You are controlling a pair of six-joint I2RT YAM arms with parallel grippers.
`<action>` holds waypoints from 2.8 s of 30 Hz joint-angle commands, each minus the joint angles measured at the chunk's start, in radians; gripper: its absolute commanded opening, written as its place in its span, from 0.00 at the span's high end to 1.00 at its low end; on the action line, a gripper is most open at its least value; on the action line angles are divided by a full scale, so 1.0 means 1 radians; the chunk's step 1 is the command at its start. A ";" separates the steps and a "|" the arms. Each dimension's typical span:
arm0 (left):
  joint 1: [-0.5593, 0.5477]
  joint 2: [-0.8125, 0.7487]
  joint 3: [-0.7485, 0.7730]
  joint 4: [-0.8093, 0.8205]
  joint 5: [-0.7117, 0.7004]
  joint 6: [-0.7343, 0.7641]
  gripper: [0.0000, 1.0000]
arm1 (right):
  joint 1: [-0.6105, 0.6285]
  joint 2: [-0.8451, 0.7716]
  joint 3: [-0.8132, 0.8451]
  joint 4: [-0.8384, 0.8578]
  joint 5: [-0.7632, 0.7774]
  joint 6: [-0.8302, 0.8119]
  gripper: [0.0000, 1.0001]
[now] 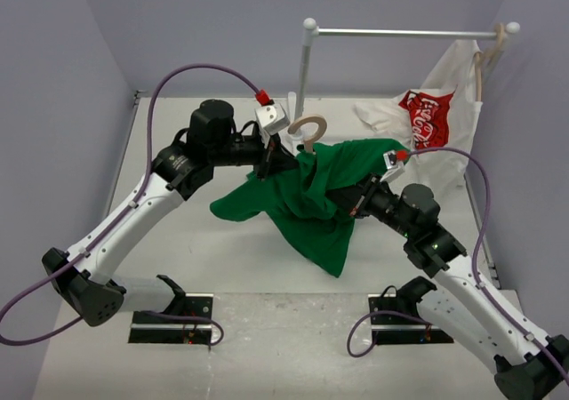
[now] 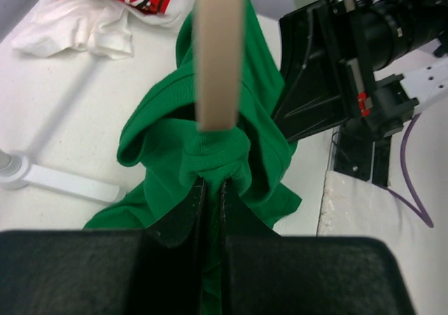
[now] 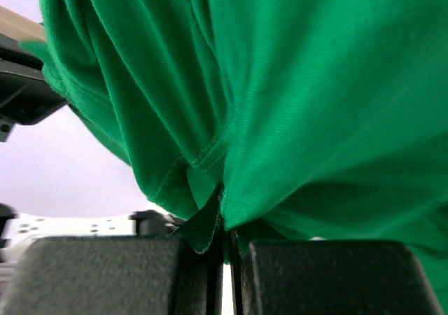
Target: Place the t-shirt on the hanger
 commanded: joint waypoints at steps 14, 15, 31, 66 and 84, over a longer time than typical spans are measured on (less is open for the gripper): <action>0.036 0.032 0.012 0.016 0.182 0.080 1.00 | 0.049 -0.112 0.443 -0.552 0.387 -0.517 0.33; 0.036 0.034 0.009 0.017 0.226 0.092 1.00 | 0.049 -0.107 0.460 -0.560 0.335 -0.560 0.32; 0.018 0.121 0.023 0.067 0.610 0.095 1.00 | 0.050 0.191 0.719 -0.540 -0.281 -0.875 0.40; 0.066 -0.352 -0.490 0.609 -0.563 -0.236 0.00 | 0.036 -0.020 0.909 -0.695 0.077 -0.754 1.00; 0.112 -0.122 -0.467 0.896 0.029 -0.331 1.00 | 0.037 -0.017 0.945 -0.729 0.071 -0.741 1.00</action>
